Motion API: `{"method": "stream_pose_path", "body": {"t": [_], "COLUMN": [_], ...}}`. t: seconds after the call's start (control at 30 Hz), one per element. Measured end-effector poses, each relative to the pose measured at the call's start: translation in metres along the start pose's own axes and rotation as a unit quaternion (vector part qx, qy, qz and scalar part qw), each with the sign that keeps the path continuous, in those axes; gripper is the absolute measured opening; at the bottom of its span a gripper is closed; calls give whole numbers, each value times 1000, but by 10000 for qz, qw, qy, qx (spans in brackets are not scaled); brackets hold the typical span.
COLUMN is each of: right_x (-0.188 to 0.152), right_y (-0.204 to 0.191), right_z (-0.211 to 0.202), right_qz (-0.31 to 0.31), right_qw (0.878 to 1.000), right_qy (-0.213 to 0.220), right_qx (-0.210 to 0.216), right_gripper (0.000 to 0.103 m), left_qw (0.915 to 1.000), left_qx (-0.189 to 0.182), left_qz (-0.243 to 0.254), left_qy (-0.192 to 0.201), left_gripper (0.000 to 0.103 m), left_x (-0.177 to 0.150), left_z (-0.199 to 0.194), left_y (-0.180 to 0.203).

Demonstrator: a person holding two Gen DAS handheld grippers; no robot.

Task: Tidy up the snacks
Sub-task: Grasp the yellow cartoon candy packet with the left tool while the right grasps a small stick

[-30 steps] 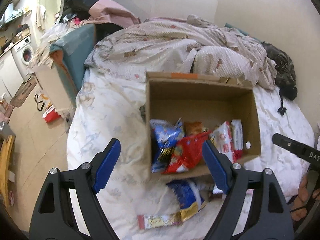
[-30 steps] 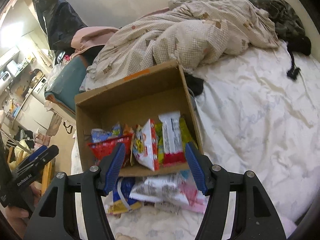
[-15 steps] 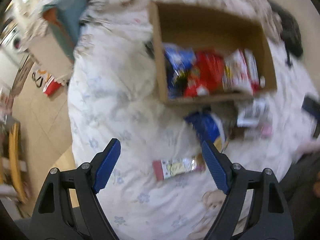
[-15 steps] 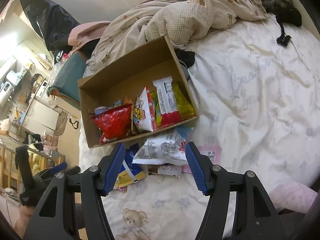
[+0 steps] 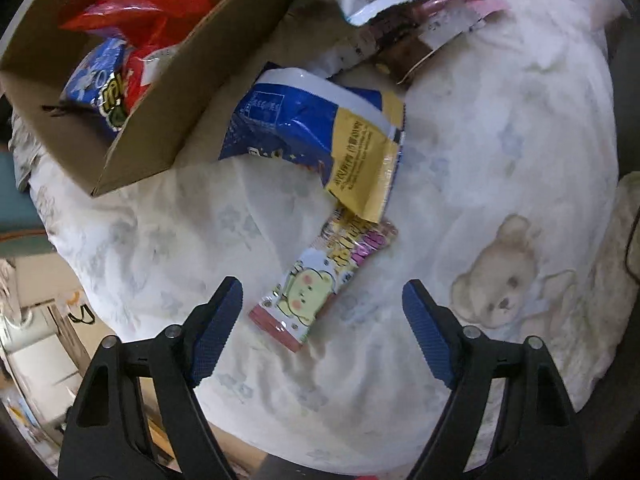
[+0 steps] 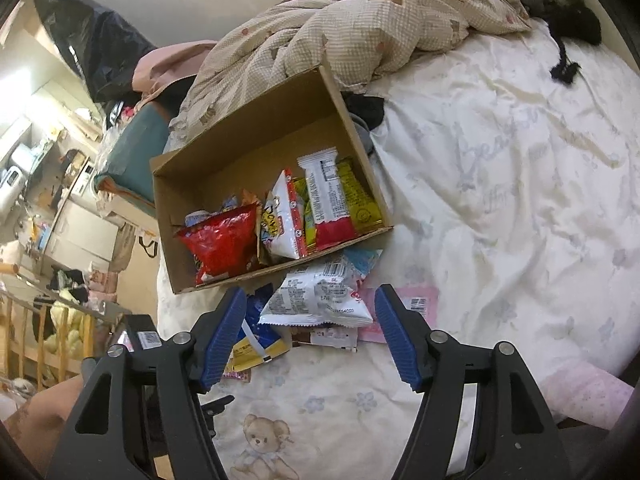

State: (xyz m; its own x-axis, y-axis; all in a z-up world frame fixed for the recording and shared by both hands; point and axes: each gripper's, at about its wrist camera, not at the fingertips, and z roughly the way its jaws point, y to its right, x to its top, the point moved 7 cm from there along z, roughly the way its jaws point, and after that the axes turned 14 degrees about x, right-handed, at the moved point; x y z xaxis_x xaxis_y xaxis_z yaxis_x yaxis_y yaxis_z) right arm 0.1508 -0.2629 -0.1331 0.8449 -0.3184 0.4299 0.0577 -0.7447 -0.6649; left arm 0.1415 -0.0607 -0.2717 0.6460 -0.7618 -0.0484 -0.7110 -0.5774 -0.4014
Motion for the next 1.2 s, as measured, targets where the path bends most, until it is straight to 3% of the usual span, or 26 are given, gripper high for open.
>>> {"method": "stream_pose_path", "body": {"t": [0.1, 0.17, 0.2, 0.37, 0.43, 0.57, 0.67, 0.73, 0.87, 1.0, 1.2], "right_x": [2, 2, 1, -1, -2, -5, -7, -9, -20, -43, -48], "right_y": [8, 13, 16, 18, 18, 17, 18, 22, 36, 51, 57], "right_z": [-2, 0, 2, 9, 12, 17, 19, 21, 30, 56, 91], "right_qz": [240, 356, 399, 389, 355, 299, 338, 456, 856, 1181, 954], "right_qw": [9997, 9993, 9992, 9991, 9992, 9992, 9990, 9984, 9946, 9843, 9782], "right_qy": [71, 68, 41, -57, -83, -176, -232, -284, -579, -1288, -1778], "right_qx": [55, -5, -32, -132, -160, -219, -183, -147, -123, -230, -488], "right_gripper": [69, 69, 69, 69, 69, 69, 69, 69, 69, 69, 69], "left_qw": [9998, 9995, 9987, 9971, 9970, 9932, 9921, 9873, 9796, 9596, 9120], "left_qx": [-197, -316, -495, -746, -747, -1128, -1242, -1522, -1545, -1504, -1604], "left_qz": [8, 52, 69, 112, 152, 99, -130, -436, -1139, -2192, -3672], "left_qy": [-88, -58, -61, -100, -148, -282, -64, 124, 602, 926, 875], "left_gripper": [65, 55, 42, 37, 27, 23, 23, 22, 22, 22, 22], "left_x": [6, 10, 11, 13, 13, 0, -1, 0, 3, -3, -22], "left_z": [6, 9, 10, 15, 13, 4, -22, -45, -78, -98, -87], "left_y": [1, 2, 4, 4, 6, 12, 14, 13, -2, -33, -64]}}
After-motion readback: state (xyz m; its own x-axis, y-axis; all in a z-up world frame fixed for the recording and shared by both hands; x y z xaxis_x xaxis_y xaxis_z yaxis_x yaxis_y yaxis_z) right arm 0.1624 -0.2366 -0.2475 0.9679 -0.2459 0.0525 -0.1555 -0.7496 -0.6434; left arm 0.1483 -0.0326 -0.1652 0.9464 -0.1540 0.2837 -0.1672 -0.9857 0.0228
